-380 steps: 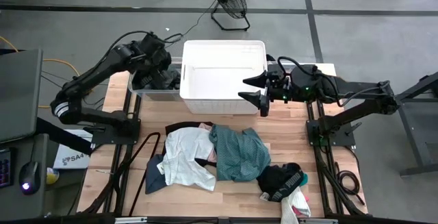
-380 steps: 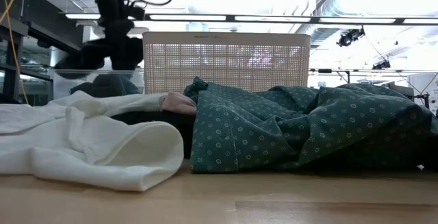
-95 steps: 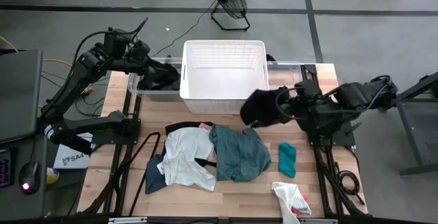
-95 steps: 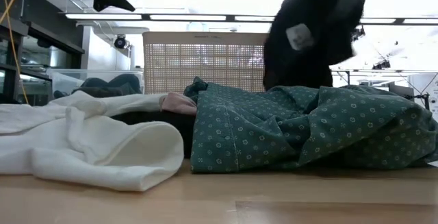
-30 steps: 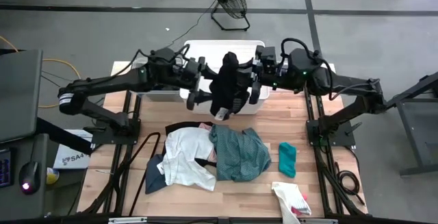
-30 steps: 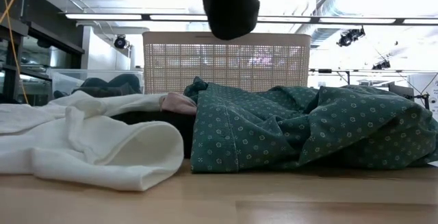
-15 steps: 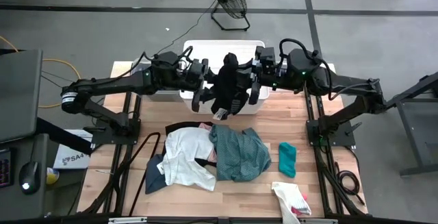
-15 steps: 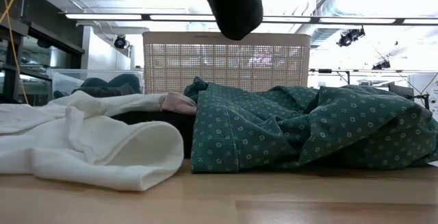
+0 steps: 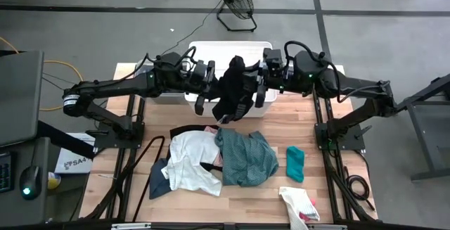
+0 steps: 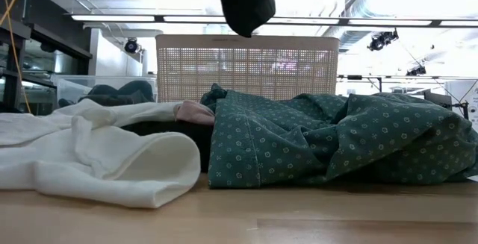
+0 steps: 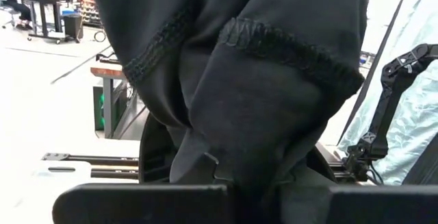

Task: Pick & Place Cloths
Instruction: Put the black boxers into the transparent bin

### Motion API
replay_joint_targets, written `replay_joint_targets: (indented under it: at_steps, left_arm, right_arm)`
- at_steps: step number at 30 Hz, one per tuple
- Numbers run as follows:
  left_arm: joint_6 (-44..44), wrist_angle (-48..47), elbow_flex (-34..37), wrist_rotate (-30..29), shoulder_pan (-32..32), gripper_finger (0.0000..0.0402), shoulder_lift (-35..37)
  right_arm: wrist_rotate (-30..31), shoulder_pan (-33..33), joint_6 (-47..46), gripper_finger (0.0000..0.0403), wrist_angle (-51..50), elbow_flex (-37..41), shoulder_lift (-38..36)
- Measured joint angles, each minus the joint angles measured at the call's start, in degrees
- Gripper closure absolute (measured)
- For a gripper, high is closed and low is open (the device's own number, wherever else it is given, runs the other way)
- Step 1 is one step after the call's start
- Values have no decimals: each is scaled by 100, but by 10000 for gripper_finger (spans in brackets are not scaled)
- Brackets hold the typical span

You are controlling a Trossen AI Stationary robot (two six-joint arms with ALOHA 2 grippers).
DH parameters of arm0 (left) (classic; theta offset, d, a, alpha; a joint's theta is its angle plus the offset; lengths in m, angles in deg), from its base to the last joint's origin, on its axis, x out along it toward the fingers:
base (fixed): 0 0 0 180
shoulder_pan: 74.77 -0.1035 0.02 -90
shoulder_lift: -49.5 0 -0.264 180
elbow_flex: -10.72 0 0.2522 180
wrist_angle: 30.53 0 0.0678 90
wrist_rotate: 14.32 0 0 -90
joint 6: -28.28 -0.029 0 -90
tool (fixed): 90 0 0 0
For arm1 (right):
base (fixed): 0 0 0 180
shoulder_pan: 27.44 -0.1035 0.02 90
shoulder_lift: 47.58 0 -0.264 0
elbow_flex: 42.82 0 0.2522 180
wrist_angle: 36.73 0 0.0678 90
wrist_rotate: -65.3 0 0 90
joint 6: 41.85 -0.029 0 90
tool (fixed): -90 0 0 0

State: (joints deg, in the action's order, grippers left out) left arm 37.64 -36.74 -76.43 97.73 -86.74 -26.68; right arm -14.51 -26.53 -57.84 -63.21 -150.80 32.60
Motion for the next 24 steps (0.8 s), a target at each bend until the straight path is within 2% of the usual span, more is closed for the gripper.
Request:
replay_joint_targets:
  at_steps: [4,11,15,20,24]
  left_arm:
    - [-4,0,0,0,0,394,2]
    - [-7,-78,0,-3,-2,396,149]
    - [-133,-271,0,-91,-4,396,346]
    - [-410,-1018,0,-597,-4,396,785]
    - [-628,-1763,0,-1367,-4,396,1262]
  right_arm:
    - [3,-4,-4,340,-23,0,-2]
    - [3,-4,-63,212,-5,0,-124]
    - [-24,-4,-63,158,-56,0,-252]
    - [-25,-27,-67,127,-153,0,-489]
    - [30,-61,-69,123,-465,-2,-667]
